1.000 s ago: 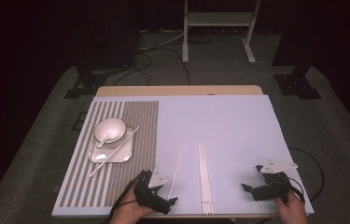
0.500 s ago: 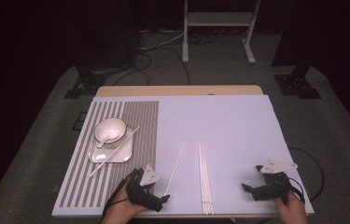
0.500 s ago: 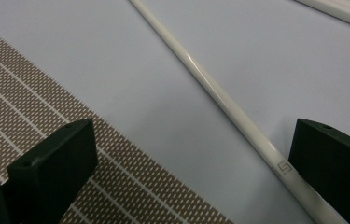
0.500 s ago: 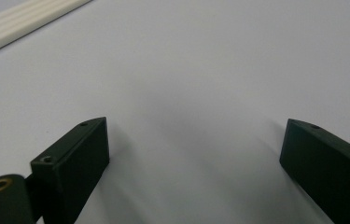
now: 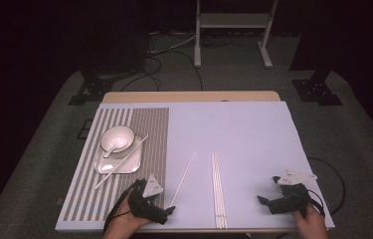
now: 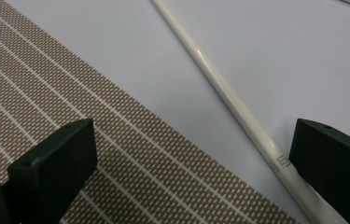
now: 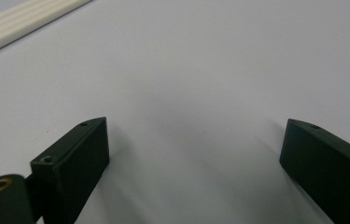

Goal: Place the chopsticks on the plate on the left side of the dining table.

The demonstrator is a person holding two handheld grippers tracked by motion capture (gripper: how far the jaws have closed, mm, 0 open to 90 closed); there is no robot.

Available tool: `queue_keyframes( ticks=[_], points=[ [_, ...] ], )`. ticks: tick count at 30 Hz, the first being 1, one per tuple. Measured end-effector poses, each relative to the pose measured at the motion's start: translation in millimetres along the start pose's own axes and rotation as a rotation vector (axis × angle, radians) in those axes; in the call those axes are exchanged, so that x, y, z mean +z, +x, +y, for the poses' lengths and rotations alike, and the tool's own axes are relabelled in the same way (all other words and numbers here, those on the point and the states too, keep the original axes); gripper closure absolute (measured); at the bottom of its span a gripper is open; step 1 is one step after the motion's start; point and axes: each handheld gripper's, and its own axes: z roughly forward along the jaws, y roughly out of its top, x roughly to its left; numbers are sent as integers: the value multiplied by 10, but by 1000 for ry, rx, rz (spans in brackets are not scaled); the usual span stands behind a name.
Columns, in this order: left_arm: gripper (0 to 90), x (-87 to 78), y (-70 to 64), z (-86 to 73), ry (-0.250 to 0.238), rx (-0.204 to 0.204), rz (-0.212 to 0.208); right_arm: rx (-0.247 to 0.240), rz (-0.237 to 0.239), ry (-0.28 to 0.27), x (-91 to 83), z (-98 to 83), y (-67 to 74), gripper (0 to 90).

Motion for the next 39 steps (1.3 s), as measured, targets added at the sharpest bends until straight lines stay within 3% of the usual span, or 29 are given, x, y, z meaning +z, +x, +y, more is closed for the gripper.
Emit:
queue_keyframes(
  ticks=[23, 39],
  points=[
    [1, -102, 149, -79, -2, -20, 41, 0, 0, 0, 0, 0, 0, 68],
    [1, -218, 315, -179, -5, -64, 87, 0, 0, 0, 0, 0, 0, 68]
  ],
)
